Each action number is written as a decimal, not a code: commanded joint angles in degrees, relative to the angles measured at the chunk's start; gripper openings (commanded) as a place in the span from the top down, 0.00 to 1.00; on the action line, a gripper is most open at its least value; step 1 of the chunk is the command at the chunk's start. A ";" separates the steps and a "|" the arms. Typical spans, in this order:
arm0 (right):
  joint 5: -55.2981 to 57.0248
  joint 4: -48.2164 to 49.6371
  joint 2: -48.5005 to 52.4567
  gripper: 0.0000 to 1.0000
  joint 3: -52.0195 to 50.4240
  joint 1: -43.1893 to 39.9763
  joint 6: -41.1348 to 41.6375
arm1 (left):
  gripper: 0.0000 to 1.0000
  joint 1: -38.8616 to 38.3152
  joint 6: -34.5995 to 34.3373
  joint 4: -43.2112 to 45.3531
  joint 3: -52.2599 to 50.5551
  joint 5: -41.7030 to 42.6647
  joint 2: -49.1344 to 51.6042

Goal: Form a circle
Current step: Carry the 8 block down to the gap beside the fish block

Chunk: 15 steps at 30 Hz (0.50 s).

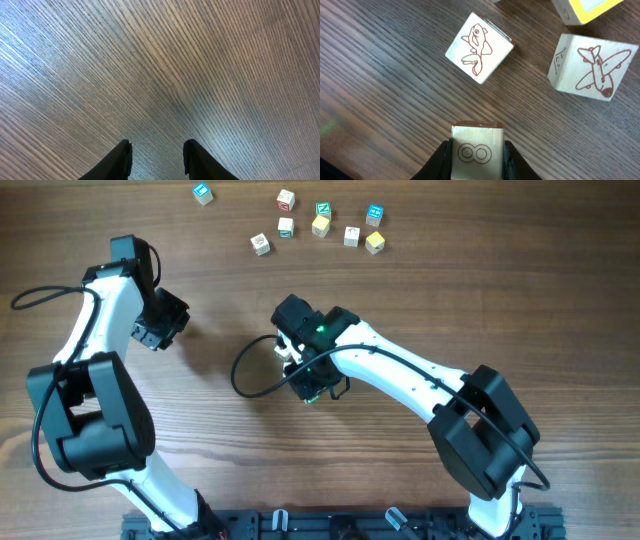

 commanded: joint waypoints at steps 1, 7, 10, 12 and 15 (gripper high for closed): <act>0.98 0.31 0.44 0.86 -0.63 0.02 0.63 | 0.64 -0.07 0.24 0.00 0.81 0.09 -1.18; 1.46 0.37 0.44 0.83 -1.25 0.02 3.87 | 0.64 -0.07 0.24 0.00 0.81 0.09 -1.18; 2.97 1.60 0.44 0.82 -3.72 0.02 6.23 | 0.63 -0.07 0.26 0.00 0.81 0.09 -1.18; 2.97 1.81 0.44 0.79 -3.72 0.02 6.25 | 0.63 -0.07 0.24 0.00 0.81 0.09 -1.18; 2.97 2.08 0.44 0.76 -3.72 0.02 6.23 | 0.63 -0.07 0.26 0.00 0.81 0.09 -1.18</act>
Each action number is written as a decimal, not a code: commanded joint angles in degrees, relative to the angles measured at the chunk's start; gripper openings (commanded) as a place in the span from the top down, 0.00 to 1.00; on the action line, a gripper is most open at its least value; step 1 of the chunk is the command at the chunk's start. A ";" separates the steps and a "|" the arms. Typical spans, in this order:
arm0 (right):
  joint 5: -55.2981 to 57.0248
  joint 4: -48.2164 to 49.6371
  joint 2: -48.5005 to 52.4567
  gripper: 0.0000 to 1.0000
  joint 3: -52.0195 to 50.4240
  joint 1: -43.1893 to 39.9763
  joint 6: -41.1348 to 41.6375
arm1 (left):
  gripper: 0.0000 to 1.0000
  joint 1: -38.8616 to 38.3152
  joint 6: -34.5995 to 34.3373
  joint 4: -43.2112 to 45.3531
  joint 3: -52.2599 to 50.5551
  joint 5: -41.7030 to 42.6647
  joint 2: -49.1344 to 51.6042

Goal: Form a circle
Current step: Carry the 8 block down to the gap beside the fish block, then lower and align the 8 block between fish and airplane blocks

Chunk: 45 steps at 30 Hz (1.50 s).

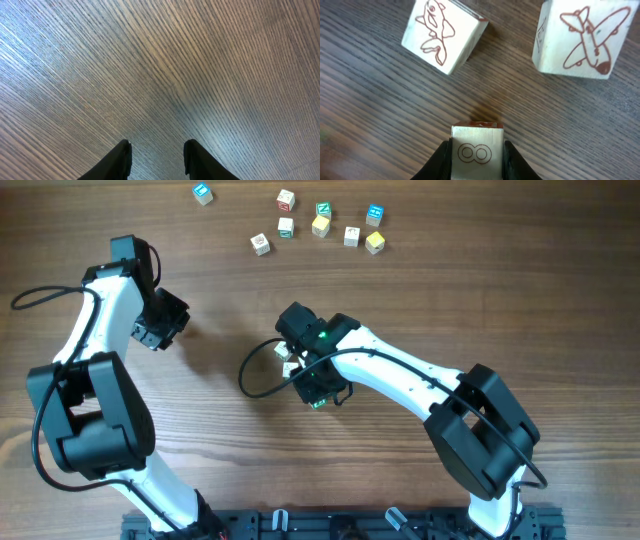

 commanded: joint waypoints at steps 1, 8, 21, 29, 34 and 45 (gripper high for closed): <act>1.05 0.50 0.44 0.77 -0.15 0.02 1.07 | 0.63 -0.07 0.24 0.00 0.81 0.09 -1.18; 1.05 0.98 0.44 0.70 -0.15 0.02 1.07 | 0.63 -0.07 0.24 0.00 0.81 0.09 -1.18; 1.29 0.90 0.44 0.61 -0.15 0.02 1.33 | 0.62 -0.07 0.24 0.00 0.81 0.09 -1.18; 1.92 -1.07 -5.11 0.65 3.78 -1.29 -0.11 | 0.62 -0.07 0.26 0.00 0.81 0.07 -1.18; -4.28 -10.40 -5.16 0.96 2.16 -1.01 1.79 | 0.62 -0.07 0.26 0.00 0.81 0.07 -1.18; -13.68 -0.26 -5.05 0.96 -12.07 0.24 9.25 | 0.62 -0.07 0.26 0.00 0.81 0.09 -1.18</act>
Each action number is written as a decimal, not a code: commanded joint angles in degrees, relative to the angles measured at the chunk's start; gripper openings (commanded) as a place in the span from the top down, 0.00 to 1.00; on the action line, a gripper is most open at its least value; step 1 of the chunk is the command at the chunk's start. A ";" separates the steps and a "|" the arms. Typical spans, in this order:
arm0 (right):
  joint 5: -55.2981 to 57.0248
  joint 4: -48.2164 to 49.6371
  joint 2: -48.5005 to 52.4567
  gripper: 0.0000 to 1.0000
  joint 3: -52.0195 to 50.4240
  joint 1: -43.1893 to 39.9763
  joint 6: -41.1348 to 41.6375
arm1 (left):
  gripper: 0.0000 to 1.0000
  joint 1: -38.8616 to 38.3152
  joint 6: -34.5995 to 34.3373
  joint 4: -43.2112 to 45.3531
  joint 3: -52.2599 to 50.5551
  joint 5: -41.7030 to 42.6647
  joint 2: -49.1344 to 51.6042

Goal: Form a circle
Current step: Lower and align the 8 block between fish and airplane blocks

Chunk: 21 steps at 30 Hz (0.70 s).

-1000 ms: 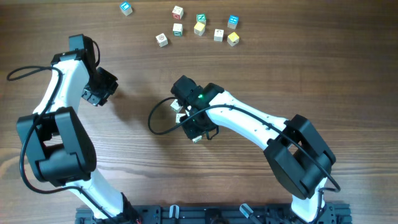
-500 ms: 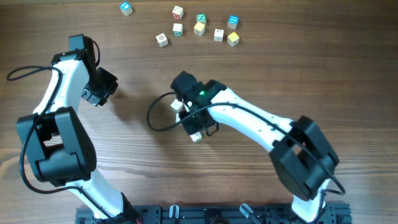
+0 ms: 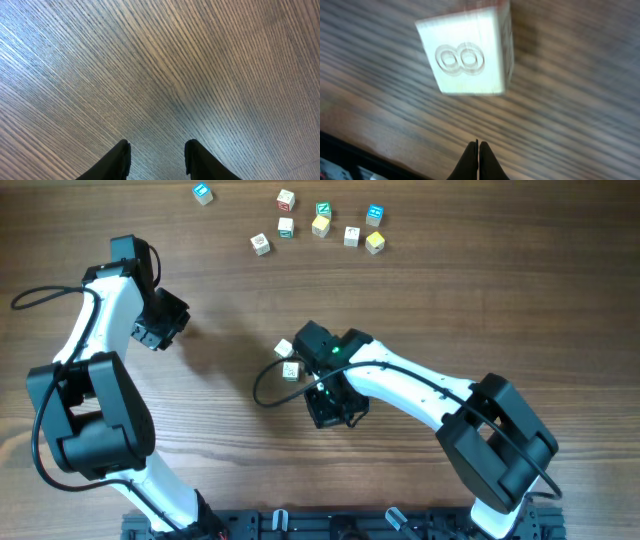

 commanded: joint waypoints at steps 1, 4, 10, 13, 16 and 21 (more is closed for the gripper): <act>-3.63 1.73 -0.42 0.96 -1.60 0.22 1.44 | 0.62 -0.07 0.24 0.02 0.81 0.09 -1.18; -3.63 3.56 -0.42 0.96 -1.60 0.15 1.44 | 0.62 -0.07 0.24 0.02 0.81 0.09 -1.18; -3.30 5.35 -0.44 0.95 -1.53 -0.79 2.54 | 0.62 -0.07 0.26 0.00 0.81 0.09 -1.18; -2.73 6.23 -0.44 0.95 -1.53 -2.27 4.79 | 0.62 -0.07 0.26 0.00 0.81 0.09 -1.18; -2.99 8.04 -0.42 0.95 -1.53 -3.43 5.53 | 0.61 -0.07 0.24 0.00 0.81 0.09 -1.18; -2.97 9.07 -0.42 0.95 -1.55 -3.45 6.47 | 0.61 -0.07 0.26 0.00 0.81 0.09 -1.18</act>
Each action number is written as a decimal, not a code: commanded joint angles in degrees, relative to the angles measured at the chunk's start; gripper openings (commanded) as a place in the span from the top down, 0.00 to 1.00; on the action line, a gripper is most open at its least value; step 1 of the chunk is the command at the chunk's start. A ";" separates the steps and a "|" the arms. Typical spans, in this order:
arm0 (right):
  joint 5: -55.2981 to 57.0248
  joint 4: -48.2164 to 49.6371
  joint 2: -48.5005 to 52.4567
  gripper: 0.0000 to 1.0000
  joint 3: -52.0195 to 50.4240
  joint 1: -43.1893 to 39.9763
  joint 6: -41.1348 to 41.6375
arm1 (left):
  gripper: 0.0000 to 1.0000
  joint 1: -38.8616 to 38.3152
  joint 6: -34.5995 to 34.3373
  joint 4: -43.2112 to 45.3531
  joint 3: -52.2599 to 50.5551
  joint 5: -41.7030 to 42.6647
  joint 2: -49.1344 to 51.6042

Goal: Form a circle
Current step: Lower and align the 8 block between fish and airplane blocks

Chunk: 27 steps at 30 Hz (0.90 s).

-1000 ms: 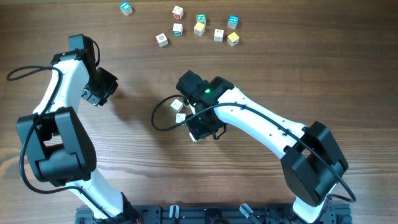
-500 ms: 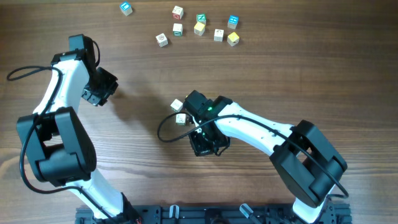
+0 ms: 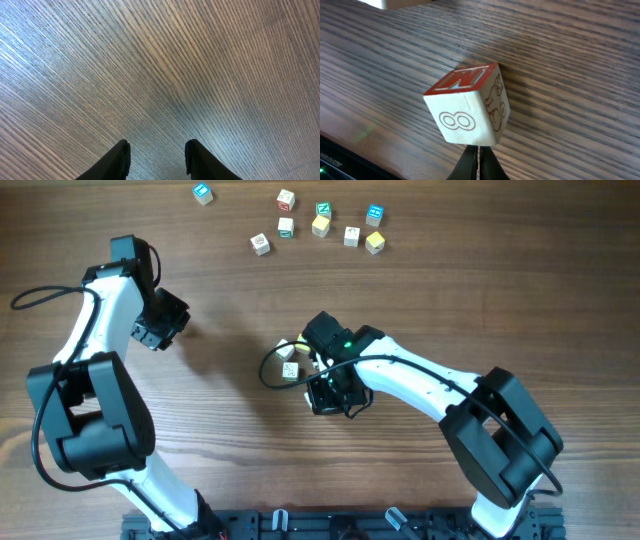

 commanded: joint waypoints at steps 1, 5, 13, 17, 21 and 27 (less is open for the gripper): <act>-0.48 1.11 -0.42 0.95 0.13 -0.07 2.27 | 0.61 -0.07 0.26 -0.02 0.81 0.09 -1.18; -0.48 4.09 -0.44 0.95 0.13 -0.07 3.82 | 0.61 -0.07 0.24 -0.02 0.81 0.09 -1.18; -0.46 7.13 -0.42 0.95 0.13 -0.07 6.10 | 0.60 -0.07 0.26 0.00 0.81 0.09 -1.18; -0.31 7.96 -0.42 0.95 0.13 -0.07 6.75 | 0.60 -0.07 0.26 -0.02 0.81 0.09 -1.18; -1.53 1.11 -0.79 0.79 4.17 -0.35 6.51 | 0.60 -0.07 0.24 0.00 0.81 0.09 -1.18; 7.23 -7.74 -0.85 0.47 14.05 0.28 4.59 | 0.60 -0.07 0.26 -0.02 0.81 0.09 -1.18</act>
